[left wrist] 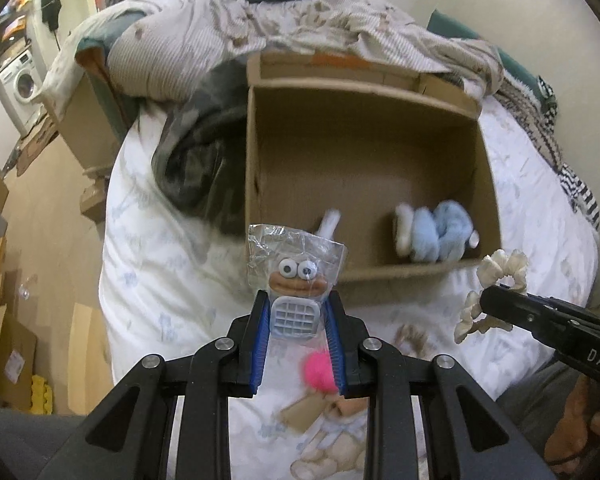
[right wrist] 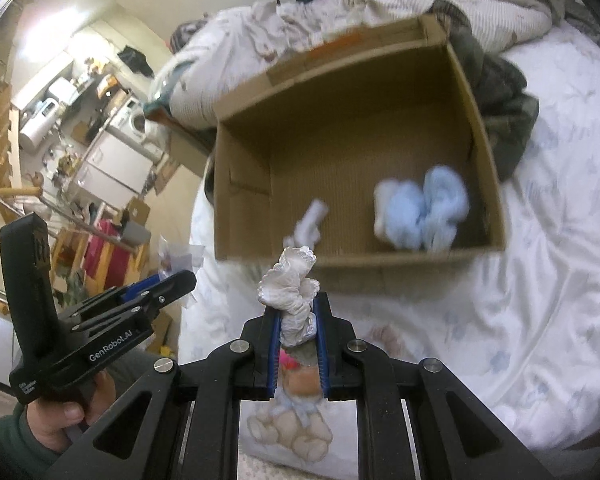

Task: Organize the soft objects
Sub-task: 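Lower the toy and scrunchie into the box and open both grippers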

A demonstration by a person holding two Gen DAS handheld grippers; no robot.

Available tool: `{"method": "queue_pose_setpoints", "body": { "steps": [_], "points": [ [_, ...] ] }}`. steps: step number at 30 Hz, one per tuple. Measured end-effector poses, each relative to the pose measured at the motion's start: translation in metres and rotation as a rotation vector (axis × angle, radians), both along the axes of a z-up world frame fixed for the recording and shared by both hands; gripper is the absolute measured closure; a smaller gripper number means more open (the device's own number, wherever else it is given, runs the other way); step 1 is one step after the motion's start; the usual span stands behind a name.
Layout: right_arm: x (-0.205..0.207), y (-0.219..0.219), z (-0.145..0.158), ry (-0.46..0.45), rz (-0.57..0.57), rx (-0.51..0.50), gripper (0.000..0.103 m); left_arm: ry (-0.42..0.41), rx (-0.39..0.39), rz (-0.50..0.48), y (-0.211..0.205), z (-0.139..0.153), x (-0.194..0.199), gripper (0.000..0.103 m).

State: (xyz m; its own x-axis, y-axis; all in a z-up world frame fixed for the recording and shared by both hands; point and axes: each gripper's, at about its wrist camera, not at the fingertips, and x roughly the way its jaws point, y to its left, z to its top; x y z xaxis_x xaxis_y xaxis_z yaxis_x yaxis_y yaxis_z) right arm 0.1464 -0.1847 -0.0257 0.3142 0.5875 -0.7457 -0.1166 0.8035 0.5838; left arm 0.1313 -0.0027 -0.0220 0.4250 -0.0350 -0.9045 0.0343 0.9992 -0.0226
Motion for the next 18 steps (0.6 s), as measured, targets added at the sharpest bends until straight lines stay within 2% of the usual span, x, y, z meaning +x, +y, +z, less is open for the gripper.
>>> {"method": "queue_pose_setpoints", "body": {
  "steps": [4,9,13,16,18],
  "points": [
    [0.014,-0.012,0.011,-0.049,-0.023,0.001,0.086,-0.039,0.004,-0.018,-0.008,0.016,0.020,0.079],
    [0.035,-0.028,0.017,-0.118,-0.057,-0.011,0.086,-0.080,0.029,-0.036,-0.016,0.021,0.044,0.079],
    [0.041,-0.038,0.004,-0.128,-0.109,-0.010,0.086,-0.094,0.015,-0.048,-0.019,0.008,0.059,0.079],
    [0.046,-0.042,-0.011,-0.081,-0.144,-0.010,0.086,-0.118,0.031,-0.068,-0.021,-0.010,0.061,0.079],
    [0.050,-0.041,-0.015,-0.069,-0.145,-0.029,0.086,-0.104,0.052,-0.048,-0.021,-0.021,0.062,0.079]
  ]
}}
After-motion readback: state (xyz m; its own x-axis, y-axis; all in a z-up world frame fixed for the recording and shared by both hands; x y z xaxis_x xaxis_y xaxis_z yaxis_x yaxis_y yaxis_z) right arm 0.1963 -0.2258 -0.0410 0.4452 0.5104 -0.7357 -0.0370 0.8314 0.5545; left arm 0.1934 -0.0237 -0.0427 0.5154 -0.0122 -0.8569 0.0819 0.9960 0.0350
